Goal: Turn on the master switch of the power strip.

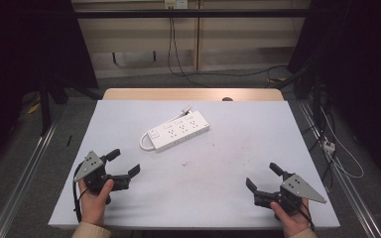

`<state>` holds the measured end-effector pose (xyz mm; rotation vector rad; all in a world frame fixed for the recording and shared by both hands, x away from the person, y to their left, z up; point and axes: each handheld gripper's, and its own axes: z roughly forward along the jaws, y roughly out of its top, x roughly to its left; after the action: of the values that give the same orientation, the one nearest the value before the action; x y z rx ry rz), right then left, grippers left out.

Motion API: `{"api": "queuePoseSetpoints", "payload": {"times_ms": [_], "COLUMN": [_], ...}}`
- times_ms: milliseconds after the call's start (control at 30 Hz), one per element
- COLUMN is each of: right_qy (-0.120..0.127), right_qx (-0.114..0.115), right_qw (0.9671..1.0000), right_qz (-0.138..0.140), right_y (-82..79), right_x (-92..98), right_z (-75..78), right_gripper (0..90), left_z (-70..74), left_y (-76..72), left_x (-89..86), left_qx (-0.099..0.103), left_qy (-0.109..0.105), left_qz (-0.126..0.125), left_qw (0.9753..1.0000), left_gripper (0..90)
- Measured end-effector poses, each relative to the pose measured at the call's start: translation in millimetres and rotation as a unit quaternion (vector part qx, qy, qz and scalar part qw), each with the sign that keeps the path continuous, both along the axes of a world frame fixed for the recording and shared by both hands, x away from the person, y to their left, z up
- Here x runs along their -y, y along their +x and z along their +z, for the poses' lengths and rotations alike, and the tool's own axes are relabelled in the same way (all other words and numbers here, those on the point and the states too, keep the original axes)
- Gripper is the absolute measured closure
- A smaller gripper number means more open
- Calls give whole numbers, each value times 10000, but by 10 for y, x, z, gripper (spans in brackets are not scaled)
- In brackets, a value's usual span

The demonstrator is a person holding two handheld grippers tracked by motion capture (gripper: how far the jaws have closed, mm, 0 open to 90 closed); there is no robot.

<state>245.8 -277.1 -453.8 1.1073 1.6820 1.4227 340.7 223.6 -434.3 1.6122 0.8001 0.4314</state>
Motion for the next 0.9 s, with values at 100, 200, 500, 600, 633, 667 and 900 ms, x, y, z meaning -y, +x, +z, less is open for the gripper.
{"api": "queuePoseSetpoints", "payload": {"times_ms": [100,200,500,600,633,667,900], "right_qy": [-12,17,31,28,19,19,22], "right_qx": [0,14,24,27,26,26,55], "right_qw": [10000,10000,10000,10000,10000,10000,10000], "right_qz": [6,-32,-13,1,14,14,33], "right_y": [2,-5,2,1,2,2,2], "right_x": [-3,-5,8,-2,-5,-5,-1], "right_z": [-2,5,4,7,6,6,9], "right_gripper": [34,34,35,36,35,35,36], "left_z": [20,25,-17,-26,-32,-40,-61], "left_y": [45,87,187,239,255,271,372], "left_x": [35,105,148,146,149,153,166], "left_qx": [-82,-133,-241,-271,-291,-301,-339], "left_qy": [-24,63,170,118,99,108,76], "left_qz": [7,-43,58,111,121,140,259], "left_qw": [10000,9999,9995,9995,9995,9994,9991], "left_gripper": [34,34,40,42,46,46,56]}}
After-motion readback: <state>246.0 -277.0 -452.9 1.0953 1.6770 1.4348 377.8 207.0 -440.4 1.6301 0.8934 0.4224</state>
